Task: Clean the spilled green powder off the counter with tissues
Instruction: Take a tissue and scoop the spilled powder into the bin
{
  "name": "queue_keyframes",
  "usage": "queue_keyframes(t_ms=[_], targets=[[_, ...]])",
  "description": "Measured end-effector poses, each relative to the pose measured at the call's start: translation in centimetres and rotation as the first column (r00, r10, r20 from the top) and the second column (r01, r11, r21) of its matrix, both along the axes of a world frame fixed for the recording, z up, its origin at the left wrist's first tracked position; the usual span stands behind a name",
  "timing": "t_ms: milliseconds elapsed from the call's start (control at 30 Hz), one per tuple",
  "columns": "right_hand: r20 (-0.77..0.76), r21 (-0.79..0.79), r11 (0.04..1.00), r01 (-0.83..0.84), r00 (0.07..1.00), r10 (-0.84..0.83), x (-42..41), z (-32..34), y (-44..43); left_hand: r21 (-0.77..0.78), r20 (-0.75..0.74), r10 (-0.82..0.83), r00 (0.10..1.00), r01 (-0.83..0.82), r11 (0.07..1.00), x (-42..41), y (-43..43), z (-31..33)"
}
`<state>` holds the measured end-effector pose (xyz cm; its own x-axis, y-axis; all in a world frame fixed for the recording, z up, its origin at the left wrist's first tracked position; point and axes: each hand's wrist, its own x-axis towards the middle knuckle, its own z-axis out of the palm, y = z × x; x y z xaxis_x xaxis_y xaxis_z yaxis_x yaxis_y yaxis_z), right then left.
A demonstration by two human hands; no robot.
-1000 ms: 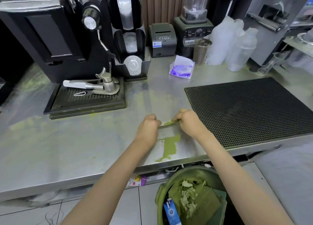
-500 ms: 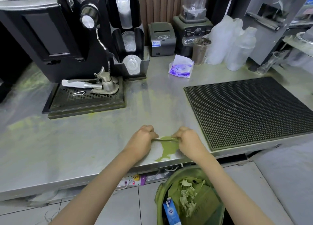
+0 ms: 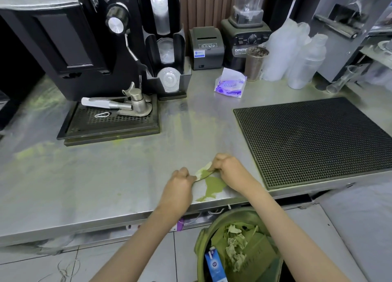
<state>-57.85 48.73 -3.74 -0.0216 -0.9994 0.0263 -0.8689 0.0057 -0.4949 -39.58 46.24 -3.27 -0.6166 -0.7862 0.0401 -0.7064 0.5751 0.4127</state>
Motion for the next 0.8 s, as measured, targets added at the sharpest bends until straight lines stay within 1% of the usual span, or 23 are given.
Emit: queue_keyframes(t_ms=[100,233,300,367,433,467,600,800], targets=[[-0.041,0.017,0.999,-0.033,0.999,0.034,0.0,1.1,-0.2,0.07,-0.032,0.018,0.999,-0.016,0.997,-0.1,0.8,0.3],[0.0,-0.044,0.998,-0.047,0.999,0.047,0.6,2.4,-2.6,0.082,-0.099,0.16,0.982,-0.152,0.985,0.1,-0.6,2.1],[0.026,-0.037,0.996,-0.082,0.996,0.082,1.7,2.5,-3.9,0.066,-0.078,0.239,0.968,-0.234,0.97,0.7,-1.2,2.6],[0.041,0.033,0.989,-0.141,0.989,0.14,2.9,2.4,-4.8,0.06,-0.014,0.289,0.957,-0.287,0.956,1.4,-1.0,2.4],[0.051,0.118,0.976,-0.184,0.983,0.179,3.5,2.3,-5.1,0.072,0.032,0.302,0.953,-0.304,0.95,1.6,-0.3,1.9],[0.061,0.136,0.972,-0.194,0.98,0.187,3.6,2.2,-5.2,0.08,0.037,0.305,0.952,-0.307,0.948,1.6,0.2,1.6],[0.032,0.122,0.962,-0.245,0.97,0.243,2.8,1.8,-4.9,0.107,0.045,0.353,0.934,-0.356,0.928,0.6,1.0,1.3],[0.083,0.126,0.973,-0.195,0.979,0.186,1.7,1.4,-3.5,0.084,0.068,0.334,0.94,-0.339,0.937,-0.4,2.0,0.8]])
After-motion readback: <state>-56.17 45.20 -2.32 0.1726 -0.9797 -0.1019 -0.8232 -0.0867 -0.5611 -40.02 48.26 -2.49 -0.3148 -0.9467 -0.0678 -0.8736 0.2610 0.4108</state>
